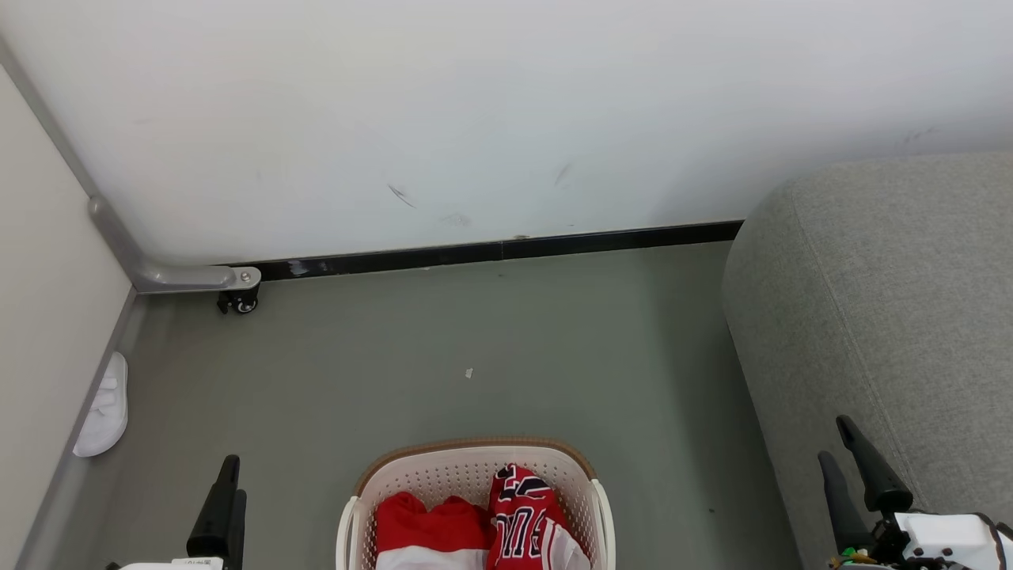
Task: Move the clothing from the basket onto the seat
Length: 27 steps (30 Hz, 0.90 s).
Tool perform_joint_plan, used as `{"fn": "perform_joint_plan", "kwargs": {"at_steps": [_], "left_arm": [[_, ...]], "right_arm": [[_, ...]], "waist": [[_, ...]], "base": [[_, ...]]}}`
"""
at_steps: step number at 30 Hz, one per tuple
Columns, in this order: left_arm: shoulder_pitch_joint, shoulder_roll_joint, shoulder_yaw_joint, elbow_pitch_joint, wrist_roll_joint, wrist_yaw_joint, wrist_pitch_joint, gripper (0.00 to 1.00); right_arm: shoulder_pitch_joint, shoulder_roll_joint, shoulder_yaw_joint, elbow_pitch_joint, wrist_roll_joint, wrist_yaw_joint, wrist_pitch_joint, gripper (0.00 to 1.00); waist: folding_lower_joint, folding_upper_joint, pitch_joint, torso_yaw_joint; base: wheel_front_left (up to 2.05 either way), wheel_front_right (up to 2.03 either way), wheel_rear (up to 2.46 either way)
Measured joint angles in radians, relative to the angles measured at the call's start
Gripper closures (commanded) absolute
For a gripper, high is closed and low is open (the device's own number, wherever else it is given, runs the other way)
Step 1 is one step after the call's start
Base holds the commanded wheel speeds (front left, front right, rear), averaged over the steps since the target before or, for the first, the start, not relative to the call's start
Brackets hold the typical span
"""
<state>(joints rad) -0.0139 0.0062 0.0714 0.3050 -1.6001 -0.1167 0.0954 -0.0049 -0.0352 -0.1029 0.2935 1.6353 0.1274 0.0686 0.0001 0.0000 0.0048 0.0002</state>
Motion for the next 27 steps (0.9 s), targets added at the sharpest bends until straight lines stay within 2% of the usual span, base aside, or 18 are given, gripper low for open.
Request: {"fn": "perform_joint_plan", "kwargs": {"at_steps": [10, 27], "left_arm": [[-0.002, 0.002, -0.014, -0.029, 0.021, 0.000, -0.031, 0.00], [-0.019, 0.033, -0.055, -0.062, 0.128, 0.000, -0.103, 0.00]], "right_arm": [[-0.003, 0.000, 0.020, -0.033, -0.008, 0.000, -0.019, 0.00], [-0.026, -0.032, 0.084, -0.067, -0.146, 0.000, -0.092, 0.00]], "waist": [[0.0013, 0.0000, 0.000, 0.001], [0.0159, 0.0000, -0.008, 0.003]], "base": [[0.00, 0.00, 0.00], [0.00, 0.00, 0.00]]}}
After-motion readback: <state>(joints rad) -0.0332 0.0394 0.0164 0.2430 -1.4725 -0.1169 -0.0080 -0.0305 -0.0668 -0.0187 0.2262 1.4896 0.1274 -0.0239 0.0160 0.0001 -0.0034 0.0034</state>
